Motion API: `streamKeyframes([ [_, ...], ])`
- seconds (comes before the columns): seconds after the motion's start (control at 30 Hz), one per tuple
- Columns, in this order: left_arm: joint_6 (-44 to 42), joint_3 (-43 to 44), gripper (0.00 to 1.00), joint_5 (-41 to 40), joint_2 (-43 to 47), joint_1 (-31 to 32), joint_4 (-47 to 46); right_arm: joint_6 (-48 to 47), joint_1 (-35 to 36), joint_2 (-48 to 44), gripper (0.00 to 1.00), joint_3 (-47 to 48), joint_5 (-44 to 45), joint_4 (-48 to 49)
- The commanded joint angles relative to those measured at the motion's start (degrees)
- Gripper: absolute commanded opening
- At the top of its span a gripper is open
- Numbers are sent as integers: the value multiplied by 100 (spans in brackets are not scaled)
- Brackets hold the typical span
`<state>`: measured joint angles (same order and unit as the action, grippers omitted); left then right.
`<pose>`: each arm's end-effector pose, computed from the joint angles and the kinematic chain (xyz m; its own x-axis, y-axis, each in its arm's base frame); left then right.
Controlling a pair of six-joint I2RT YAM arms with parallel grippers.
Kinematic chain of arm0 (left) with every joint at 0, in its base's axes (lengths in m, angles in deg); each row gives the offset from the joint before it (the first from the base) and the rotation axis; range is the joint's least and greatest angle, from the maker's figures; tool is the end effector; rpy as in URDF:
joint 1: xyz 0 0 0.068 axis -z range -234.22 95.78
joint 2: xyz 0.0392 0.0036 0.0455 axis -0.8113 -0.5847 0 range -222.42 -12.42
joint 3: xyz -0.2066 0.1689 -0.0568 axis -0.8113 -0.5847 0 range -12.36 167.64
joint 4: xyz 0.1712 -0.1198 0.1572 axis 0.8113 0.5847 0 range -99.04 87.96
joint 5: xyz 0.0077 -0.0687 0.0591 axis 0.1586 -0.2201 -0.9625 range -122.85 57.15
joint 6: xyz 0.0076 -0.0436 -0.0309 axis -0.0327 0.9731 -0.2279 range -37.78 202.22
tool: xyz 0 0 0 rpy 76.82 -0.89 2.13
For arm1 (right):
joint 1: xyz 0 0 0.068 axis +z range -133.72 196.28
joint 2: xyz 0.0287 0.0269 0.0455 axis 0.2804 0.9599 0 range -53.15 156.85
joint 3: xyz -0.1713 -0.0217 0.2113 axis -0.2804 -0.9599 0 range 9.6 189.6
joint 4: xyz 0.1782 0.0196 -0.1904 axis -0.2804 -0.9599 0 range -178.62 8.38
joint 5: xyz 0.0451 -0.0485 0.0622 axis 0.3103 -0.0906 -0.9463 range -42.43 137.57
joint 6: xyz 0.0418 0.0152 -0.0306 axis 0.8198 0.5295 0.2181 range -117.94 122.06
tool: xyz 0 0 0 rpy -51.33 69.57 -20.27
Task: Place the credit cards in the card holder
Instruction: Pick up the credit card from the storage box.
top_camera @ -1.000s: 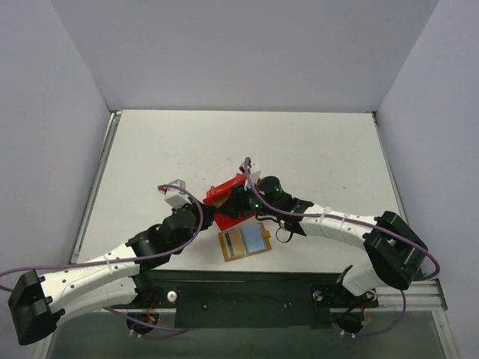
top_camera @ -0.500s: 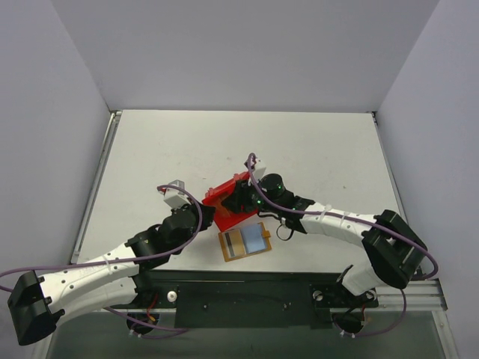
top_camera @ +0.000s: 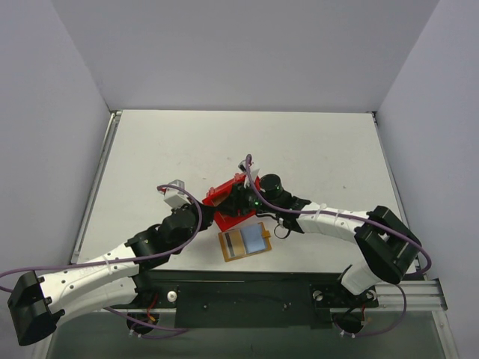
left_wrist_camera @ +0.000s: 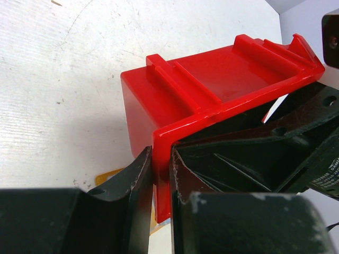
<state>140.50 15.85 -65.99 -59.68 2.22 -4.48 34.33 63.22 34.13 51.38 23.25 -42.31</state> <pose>0.1197 -0.1452 0.2426 -0.4743 -0.5734 -0.6680 0.0329 0.7468 -0.6643 0.2132 0.2495 0.2329 -0.5670 0.1058 -0.8169 -0.7600 0.3152 0.5684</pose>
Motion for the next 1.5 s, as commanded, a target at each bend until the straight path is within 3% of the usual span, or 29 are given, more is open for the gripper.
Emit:
streamKeyframes([
  [0.0, 315, 361, 0, 194, 209, -2, -1238, -28, -36, 78, 39, -47, 50, 7],
  [0.9, 368, 387, 0, 274, 77, -72, -1212, -10, -115, -317, 45, -337, -3, 261],
  [1.47, 403, 466, 0, 379, -20, -195, -1062, -177, -115, -466, 46, -477, -486, 411],
])
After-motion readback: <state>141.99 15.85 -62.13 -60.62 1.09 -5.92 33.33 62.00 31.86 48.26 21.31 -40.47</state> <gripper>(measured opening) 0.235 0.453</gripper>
